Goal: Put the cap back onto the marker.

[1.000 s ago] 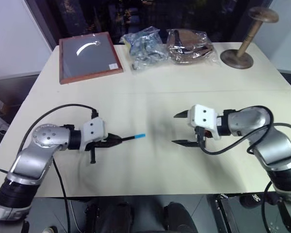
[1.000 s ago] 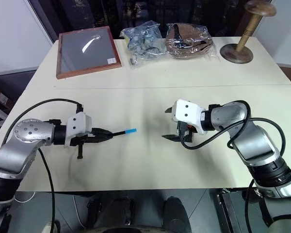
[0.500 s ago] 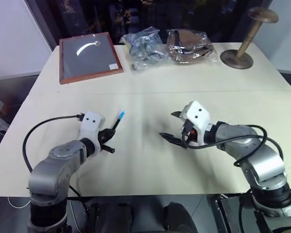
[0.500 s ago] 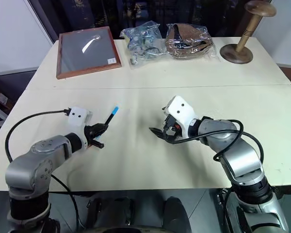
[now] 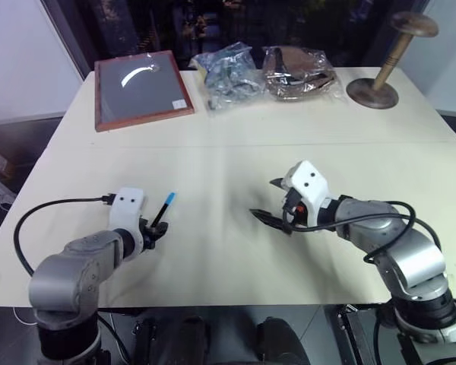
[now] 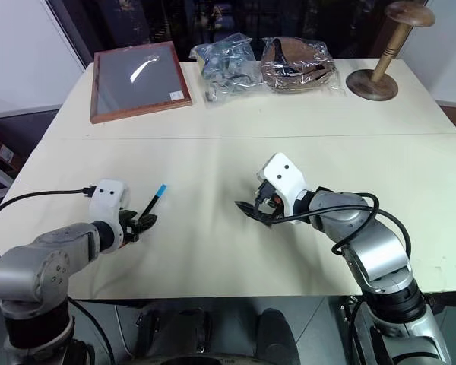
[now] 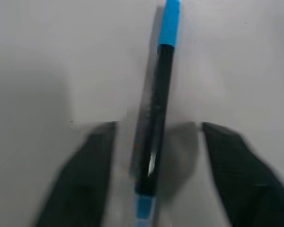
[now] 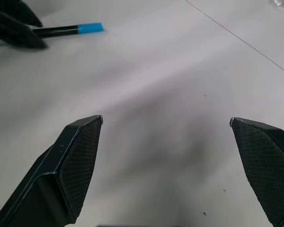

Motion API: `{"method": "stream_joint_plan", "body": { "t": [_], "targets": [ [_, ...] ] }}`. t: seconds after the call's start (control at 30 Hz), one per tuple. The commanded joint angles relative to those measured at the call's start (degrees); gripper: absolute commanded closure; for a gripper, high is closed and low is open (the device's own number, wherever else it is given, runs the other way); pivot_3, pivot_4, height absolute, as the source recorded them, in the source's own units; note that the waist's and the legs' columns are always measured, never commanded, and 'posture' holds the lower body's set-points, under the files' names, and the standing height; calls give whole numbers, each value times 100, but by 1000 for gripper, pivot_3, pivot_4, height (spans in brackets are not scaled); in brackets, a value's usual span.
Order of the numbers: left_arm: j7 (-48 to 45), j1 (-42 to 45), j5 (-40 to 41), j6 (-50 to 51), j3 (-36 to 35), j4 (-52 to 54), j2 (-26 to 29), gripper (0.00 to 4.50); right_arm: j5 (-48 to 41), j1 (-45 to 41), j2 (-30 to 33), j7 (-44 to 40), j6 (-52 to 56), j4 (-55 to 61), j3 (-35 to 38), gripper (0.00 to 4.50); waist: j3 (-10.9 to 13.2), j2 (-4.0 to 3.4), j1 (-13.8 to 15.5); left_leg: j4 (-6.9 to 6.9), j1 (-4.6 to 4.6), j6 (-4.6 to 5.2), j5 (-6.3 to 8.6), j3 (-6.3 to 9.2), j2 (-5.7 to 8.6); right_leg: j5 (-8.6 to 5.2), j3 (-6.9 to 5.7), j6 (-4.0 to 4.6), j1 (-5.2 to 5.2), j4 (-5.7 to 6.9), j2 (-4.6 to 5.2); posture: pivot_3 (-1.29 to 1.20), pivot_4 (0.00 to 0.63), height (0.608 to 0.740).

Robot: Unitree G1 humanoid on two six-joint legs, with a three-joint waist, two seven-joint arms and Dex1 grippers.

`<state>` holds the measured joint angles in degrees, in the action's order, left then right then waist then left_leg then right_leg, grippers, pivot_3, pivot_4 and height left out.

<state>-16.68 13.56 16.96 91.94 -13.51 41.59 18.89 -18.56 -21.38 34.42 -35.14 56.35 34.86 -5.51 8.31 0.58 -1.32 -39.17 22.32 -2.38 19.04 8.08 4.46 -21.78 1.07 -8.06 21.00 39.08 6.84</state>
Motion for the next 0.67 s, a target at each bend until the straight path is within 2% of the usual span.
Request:
{"method": "stream_joint_plan", "body": {
  "t": [0.03, 0.2, 0.3, 0.43, 0.67],
  "targets": [
    [-108, 119, 114, -132, -80, 170, 128, 42, -120, -17, 93, -36, -83, 277, 55, 0, 0, 0, 31, 0, 0, 0, 0, -1, 0, 0, 1, 0, 1, 0, 0, 0, 150, 740],
    [-245, 374, 215, -301, -257, 518, 557, 42, -468, -255, 381, -497, -97, 160, 154, 0, 1, 1, 48, -1, 0, 0, 0, -2, 0, 0, 2, 0, 1, -1, 1, 0, 150, 740],
    [-242, 503, 272, 20, -490, 859, 533, 42, -546, -311, 582, -725, -212, 27, 115, 0, 1, 1, 48, -1, 1, 0, 0, -3, 0, 0, 3, 0, 1, -3, 1, 0, 150, 740],
    [-340, 225, 568, 56, -838, 1459, 649, 42, -636, -339, 850, -1195, -486, -206, -15, 0, 1, 1, 42, 3, 1, 0, 0, -5, -1, 0, 4, 0, 0, -3, 1, 0, 150, 740],
    [-89, -363, 1276, 56, -1307, 1841, 495, 42, -601, -503, 877, -1542, -764, -582, -201, 0, 2, 1, 49, 1, 1, 0, 0, -6, -4, 0, 4, 0, -1, -10, 0, 0, 150, 740]
  ]
}}
